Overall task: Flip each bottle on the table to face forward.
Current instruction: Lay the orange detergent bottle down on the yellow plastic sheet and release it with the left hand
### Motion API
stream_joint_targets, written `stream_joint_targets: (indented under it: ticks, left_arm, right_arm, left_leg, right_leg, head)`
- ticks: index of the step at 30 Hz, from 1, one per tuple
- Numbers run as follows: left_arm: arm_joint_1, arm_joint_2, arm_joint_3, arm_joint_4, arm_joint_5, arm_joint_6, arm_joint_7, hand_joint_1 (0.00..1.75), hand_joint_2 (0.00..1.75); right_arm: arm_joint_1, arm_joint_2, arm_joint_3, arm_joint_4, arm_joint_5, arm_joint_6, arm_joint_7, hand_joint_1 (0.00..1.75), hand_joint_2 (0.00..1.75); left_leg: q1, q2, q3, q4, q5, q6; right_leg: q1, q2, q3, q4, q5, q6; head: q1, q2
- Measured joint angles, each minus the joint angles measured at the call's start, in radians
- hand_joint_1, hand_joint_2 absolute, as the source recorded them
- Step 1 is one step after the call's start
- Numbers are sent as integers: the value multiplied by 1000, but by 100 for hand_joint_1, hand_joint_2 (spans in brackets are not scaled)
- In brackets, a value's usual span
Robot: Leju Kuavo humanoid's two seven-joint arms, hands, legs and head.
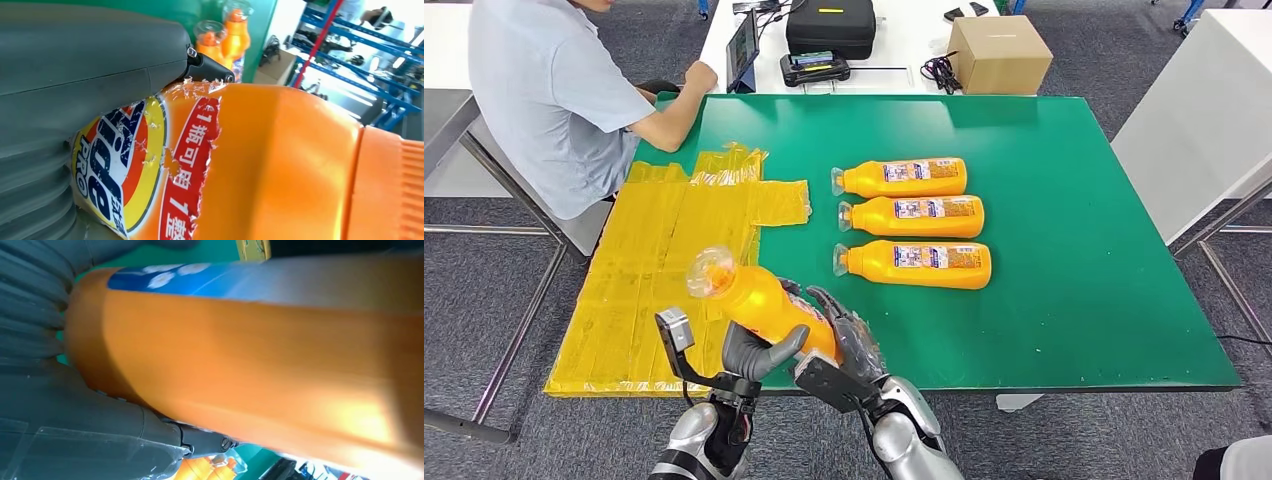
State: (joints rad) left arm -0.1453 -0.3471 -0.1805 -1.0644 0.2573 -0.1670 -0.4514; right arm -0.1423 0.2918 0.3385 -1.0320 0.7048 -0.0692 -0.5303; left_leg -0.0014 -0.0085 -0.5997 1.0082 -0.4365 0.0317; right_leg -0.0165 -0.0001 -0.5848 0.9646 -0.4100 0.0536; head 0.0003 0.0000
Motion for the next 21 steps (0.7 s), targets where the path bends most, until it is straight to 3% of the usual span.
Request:
stream_joint_targets:
  ticks: [16, 18, 21]
  left_arm:
    - [33, 0, 0, -81, 16, -25, 20, 175, 175]
    - [35, 1, -3, -97, -93, 39, 37, 175, 175]
    - [35, 5, -14, -139, -477, 207, 108, 175, 175]
  right_arm:
    - [-20, 0, -34, 61, -24, 11, -12, 0, 175]
    - [-14, 0, -36, 66, -16, 8, -5, 0, 175]
    - [12, 0, -36, 70, 0, 4, 0, 0, 175]
  left_leg:
    - [0, 0, 0, 0, 0, 0]
    - [0, 0, 0, 0, 0, 0]
    - [0, 0, -1, 0, 0, 0]
  right_leg:
    - [0, 0, 0, 0, 0, 0]
    - [0, 0, 0, 0, 0, 0]
    - [0, 0, -1, 0, 0, 0]
  head:
    - [0, 0]
    - [0, 0]
    - [0, 0]
